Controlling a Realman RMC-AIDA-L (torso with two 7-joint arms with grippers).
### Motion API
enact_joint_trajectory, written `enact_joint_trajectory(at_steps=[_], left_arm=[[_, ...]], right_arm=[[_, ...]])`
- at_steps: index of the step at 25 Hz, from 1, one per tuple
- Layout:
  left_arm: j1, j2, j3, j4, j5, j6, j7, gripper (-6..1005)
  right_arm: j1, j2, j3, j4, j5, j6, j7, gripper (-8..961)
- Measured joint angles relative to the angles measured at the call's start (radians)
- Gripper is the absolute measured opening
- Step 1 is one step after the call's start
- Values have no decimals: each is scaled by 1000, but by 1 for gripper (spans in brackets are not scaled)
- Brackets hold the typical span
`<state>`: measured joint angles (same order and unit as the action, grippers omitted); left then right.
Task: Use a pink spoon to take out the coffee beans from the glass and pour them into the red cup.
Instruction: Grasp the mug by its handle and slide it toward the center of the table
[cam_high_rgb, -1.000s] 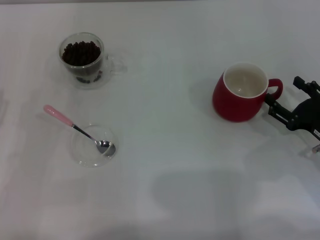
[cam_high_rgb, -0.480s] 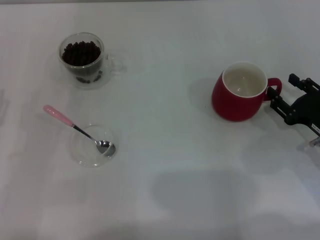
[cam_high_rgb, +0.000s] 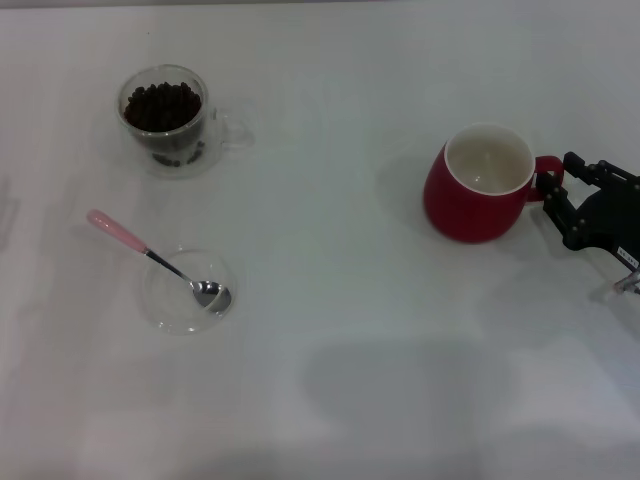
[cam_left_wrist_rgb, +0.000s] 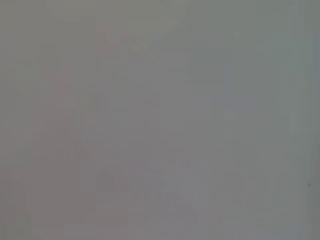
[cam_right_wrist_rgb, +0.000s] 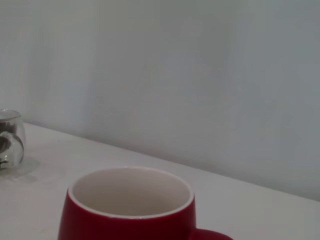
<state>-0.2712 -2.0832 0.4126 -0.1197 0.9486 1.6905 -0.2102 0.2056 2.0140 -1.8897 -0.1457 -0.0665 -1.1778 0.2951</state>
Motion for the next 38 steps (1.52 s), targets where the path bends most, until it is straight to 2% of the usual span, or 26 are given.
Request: enact_joint_trajectory(at_steps=[8,19,38], left_arm=[[-3,0,0,0,-3,-1,0,861],[-3,2,-5,0,-7,-2,0,861],[-3,3,-8,9,-8,-1,0,862]], right_arm=[[1,0,0,0,-1,4,-1,366],[5,0,-33,-12,-1,3,-1,208],[5,0,-153,-52,-1,2,6,214]])
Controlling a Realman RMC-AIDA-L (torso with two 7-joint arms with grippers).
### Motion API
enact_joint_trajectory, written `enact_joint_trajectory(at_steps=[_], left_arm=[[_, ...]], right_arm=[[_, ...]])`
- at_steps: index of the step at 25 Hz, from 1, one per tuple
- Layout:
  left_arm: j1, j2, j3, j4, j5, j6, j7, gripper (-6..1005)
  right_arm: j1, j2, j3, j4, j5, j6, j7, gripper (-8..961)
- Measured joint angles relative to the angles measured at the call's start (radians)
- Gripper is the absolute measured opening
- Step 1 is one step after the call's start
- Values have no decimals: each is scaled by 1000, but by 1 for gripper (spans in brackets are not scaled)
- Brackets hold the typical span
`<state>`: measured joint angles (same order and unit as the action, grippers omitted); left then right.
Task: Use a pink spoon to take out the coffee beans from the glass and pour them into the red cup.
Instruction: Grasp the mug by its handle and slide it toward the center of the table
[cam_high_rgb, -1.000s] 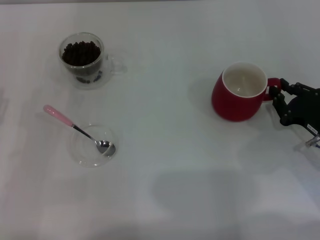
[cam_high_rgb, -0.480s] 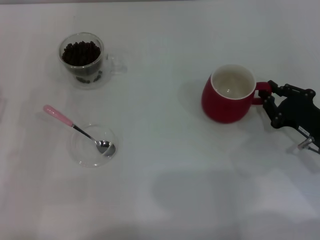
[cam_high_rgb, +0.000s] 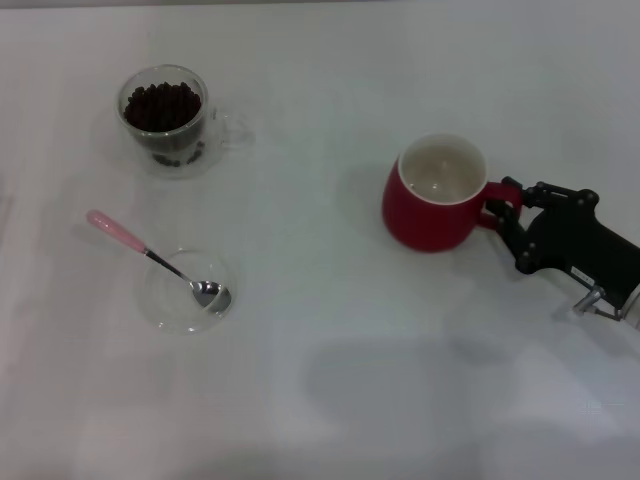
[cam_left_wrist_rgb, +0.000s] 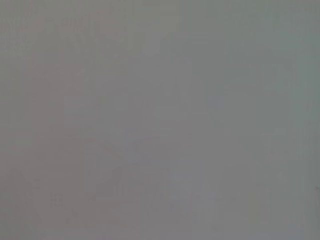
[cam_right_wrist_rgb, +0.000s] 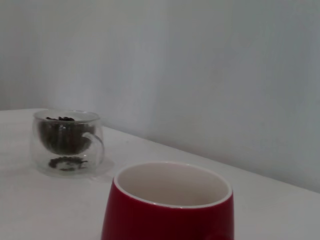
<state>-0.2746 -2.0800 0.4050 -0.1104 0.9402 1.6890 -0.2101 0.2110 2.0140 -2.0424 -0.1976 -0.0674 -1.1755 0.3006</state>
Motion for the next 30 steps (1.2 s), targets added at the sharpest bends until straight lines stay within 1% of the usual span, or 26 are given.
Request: enact_joint_trajectory(at_steps=[11,14,21,27,30], left_arm=[[1,0,0,6,0,0,0,861],[3,0,0,13,0,-1,0,861],[1,0,2,13,0,-4,0,861],[0,0,3,13,0,-5,0,861],[0,1,3,12,0,-3,0,862]], right_arm=[[2,0,-67,-19,0,-4,4,215],[6,0,-111,-23,0,-10,19,216],[12,0,-160,-38,-1,-12,40,214],[10,0,-167,-47,-2,-16,41,211],[7,-1,-167,-48,-2,-26,41,225]])
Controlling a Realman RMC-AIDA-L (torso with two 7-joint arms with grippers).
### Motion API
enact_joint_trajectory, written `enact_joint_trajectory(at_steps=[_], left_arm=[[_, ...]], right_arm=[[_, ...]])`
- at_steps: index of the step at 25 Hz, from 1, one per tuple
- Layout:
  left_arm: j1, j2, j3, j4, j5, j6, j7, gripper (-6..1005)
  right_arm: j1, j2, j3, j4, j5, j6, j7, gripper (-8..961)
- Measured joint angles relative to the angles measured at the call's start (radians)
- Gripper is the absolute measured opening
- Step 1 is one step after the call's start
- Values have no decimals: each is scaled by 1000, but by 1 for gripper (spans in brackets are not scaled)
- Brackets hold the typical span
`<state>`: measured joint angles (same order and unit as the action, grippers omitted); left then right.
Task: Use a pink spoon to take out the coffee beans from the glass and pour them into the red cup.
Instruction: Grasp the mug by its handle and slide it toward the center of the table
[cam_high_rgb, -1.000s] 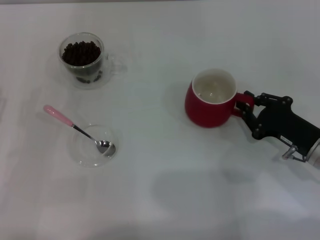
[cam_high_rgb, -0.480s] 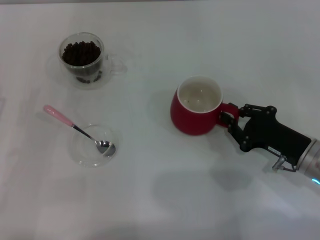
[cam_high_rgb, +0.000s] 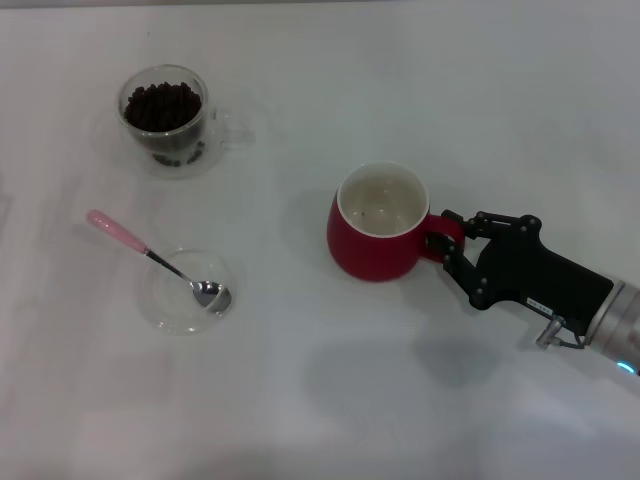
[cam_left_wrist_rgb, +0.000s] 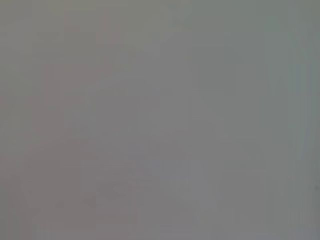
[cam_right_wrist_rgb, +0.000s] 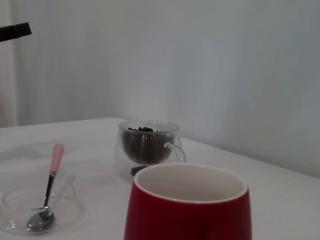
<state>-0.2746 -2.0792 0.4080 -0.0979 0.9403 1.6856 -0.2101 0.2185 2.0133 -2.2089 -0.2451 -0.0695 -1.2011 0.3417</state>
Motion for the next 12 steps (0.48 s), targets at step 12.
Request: enact_joint_trajectory(at_steps=[12], left_arm=[[-2,1,-3,11,0,2,0,862]], right_arm=[[-7,-3,8,9,3,-21,-1,556]])
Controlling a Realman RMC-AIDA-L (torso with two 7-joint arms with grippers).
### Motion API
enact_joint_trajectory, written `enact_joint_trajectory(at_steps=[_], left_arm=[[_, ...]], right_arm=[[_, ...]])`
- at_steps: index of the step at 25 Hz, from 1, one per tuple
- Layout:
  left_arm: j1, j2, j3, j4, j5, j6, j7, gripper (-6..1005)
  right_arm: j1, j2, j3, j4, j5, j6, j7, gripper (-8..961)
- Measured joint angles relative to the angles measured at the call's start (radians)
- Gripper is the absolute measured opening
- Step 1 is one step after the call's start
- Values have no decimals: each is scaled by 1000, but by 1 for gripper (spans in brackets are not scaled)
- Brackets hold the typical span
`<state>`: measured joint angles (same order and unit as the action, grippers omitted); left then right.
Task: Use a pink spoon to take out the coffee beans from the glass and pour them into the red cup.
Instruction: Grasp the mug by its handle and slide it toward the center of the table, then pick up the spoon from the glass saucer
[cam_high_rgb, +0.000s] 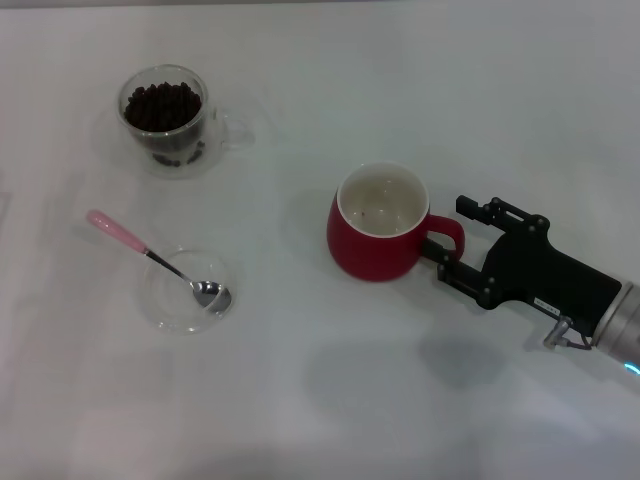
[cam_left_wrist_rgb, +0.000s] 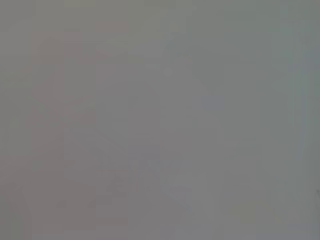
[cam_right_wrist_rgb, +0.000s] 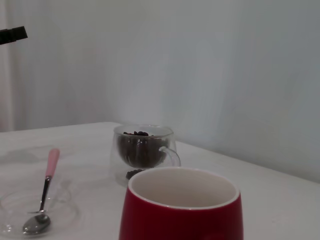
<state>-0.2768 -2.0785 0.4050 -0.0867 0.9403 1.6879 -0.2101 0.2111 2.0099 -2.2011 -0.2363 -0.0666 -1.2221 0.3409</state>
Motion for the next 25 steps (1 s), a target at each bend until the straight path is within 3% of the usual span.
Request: enact_joint_trajectory(at_steps=[4,15,21,25], left_arm=[[-2,0,0,4,0,-1,0,862],[-16,0,0,14,0,-6,-1,861],[-19,0,0,15,0,-6,-8,861],[-26,-2,0,10,0,-1,-26,861]], right_arm=[[-8,-2,-3,1,-1,-15,1,703],[-22,-7,-1,101,-1,-213,24,740],[-32,-7,25,206,10,-447,44,741],[-50,-6,115,243,11,-604,56,741]])
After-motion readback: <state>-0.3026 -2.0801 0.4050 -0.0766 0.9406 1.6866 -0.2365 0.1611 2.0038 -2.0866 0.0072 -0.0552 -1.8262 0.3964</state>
